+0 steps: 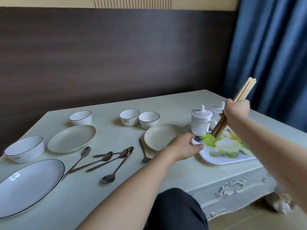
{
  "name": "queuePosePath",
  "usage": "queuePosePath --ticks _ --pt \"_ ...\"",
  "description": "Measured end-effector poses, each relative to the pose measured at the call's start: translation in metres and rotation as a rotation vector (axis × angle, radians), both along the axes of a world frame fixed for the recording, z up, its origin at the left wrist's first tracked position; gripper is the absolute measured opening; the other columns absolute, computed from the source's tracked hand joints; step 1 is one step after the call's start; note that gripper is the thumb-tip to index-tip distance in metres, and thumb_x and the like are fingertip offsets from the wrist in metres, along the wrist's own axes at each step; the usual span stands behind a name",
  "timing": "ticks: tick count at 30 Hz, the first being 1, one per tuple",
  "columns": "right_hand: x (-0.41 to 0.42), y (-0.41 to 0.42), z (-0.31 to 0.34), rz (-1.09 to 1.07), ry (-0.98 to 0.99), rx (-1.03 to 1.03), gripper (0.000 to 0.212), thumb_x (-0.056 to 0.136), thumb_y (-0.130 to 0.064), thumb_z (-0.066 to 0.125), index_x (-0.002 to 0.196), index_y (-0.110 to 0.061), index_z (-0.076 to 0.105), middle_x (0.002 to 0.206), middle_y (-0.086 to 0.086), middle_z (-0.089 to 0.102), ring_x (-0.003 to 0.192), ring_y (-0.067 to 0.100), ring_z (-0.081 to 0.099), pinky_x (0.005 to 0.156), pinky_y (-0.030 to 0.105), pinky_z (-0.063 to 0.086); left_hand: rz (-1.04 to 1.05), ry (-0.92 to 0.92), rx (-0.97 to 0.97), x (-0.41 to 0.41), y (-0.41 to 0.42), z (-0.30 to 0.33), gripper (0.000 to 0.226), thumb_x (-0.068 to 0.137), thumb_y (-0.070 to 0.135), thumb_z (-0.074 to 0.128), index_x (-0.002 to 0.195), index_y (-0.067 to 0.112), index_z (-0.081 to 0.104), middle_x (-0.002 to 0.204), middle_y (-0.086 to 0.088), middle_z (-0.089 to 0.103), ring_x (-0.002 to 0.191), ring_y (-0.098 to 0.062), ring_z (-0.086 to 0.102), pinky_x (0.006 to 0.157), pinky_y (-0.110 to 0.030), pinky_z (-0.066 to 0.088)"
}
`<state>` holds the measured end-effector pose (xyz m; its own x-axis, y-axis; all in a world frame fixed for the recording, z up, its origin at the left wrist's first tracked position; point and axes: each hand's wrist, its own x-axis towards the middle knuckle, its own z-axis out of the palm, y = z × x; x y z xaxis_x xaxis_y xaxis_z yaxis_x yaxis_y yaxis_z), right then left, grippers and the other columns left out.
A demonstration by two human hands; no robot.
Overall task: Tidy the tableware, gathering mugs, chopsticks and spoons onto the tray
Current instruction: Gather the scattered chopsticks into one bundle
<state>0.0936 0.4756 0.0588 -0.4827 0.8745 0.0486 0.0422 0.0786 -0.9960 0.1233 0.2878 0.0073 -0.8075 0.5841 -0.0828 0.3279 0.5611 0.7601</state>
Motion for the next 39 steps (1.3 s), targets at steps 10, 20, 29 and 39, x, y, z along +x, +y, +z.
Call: queuePosePath --ticks 10,20,29,39 --pt "0.002 0.141 -0.065 0.082 -0.749 0.430 0.018 0.089 -0.004 0.048 0.106 0.002 0.047 0.071 0.016 0.051 0.059 0.030 0.056 0.050 0.030 0.044 -0.181 0.279 -0.453 -0.019 0.099 -0.032 0.045 0.095 0.038 0.048 0.129 0.009 0.053 0.134 -0.012 0.053 0.124 -0.032 0.050 0.097 -0.036 0.043" --pt "-0.030 0.163 -0.118 0.312 -1.188 0.835 0.023 0.093 -0.016 0.047 0.112 -0.004 0.052 0.079 0.007 0.051 0.074 0.028 0.055 0.051 0.027 0.039 -0.251 0.491 -0.555 -0.047 0.119 -0.080 0.059 0.089 0.054 0.047 0.128 0.010 0.049 0.134 -0.009 0.046 0.128 -0.026 0.043 0.100 -0.041 0.037" --pt "-0.030 0.163 -0.130 0.223 -1.281 1.020 0.056 0.098 -0.047 0.032 0.136 -0.007 0.036 0.128 0.010 0.052 0.111 0.030 0.056 0.076 0.034 0.049 -0.250 0.504 -0.560 -0.047 0.121 -0.080 0.059 0.090 0.053 0.045 0.131 0.010 0.047 0.138 -0.008 0.043 0.131 -0.025 0.038 0.104 -0.041 0.035" --pt "-0.028 0.152 -0.131 0.139 -1.421 1.181 0.066 0.096 -0.056 0.019 0.137 -0.007 0.037 0.126 0.008 0.055 0.107 0.028 0.059 0.071 0.034 0.047 -0.252 0.467 -0.543 -0.044 0.119 -0.079 0.062 0.092 0.051 0.043 0.140 0.011 0.040 0.149 -0.007 0.033 0.139 -0.023 0.029 0.111 -0.040 0.027"
